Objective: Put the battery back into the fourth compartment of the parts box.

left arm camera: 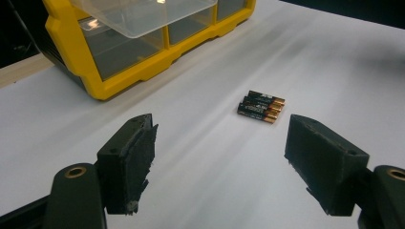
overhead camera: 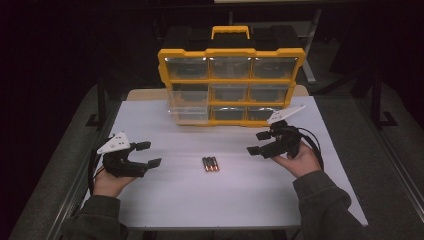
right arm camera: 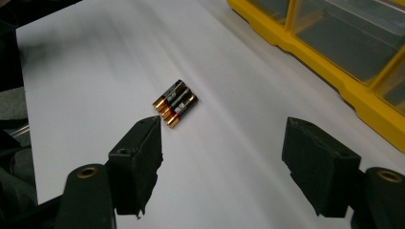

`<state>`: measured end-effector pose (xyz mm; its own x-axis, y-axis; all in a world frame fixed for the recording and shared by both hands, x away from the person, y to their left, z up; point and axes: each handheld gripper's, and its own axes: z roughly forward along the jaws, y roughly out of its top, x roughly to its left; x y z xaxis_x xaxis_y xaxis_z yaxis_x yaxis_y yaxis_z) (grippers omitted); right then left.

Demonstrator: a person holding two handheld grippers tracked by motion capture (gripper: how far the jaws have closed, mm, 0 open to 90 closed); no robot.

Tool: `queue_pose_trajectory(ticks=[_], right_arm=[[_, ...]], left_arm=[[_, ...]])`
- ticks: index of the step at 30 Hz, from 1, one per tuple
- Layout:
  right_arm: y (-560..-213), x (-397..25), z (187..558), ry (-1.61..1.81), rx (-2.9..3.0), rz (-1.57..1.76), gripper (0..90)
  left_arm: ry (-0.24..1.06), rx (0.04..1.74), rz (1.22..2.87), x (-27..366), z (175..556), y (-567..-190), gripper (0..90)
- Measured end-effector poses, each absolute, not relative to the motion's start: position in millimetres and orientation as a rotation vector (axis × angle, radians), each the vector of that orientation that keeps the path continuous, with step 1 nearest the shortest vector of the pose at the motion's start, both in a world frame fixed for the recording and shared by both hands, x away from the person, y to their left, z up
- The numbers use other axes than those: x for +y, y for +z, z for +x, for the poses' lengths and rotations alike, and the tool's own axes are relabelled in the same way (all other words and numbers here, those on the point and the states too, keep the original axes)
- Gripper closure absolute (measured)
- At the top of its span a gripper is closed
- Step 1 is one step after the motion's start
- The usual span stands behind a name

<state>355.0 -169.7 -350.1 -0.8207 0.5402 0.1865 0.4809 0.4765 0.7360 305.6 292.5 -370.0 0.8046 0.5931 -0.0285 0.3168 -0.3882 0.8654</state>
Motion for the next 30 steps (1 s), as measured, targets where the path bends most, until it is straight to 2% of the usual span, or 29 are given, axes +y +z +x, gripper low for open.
queue_pose_trajectory(ticks=[16,30], right_arm=[[-345.6,-122.0,368.8,1.225,2.723,0.888,33.1],[-361.5,-96.3,387.1,1.186,2.763,0.939,36.5]], left_arm=[[0.349,0.683,2.009,291.9,304.9,-371.5,24.5],[0.354,0.678,2.013,292.6,305.4,-372.3,24.3]])
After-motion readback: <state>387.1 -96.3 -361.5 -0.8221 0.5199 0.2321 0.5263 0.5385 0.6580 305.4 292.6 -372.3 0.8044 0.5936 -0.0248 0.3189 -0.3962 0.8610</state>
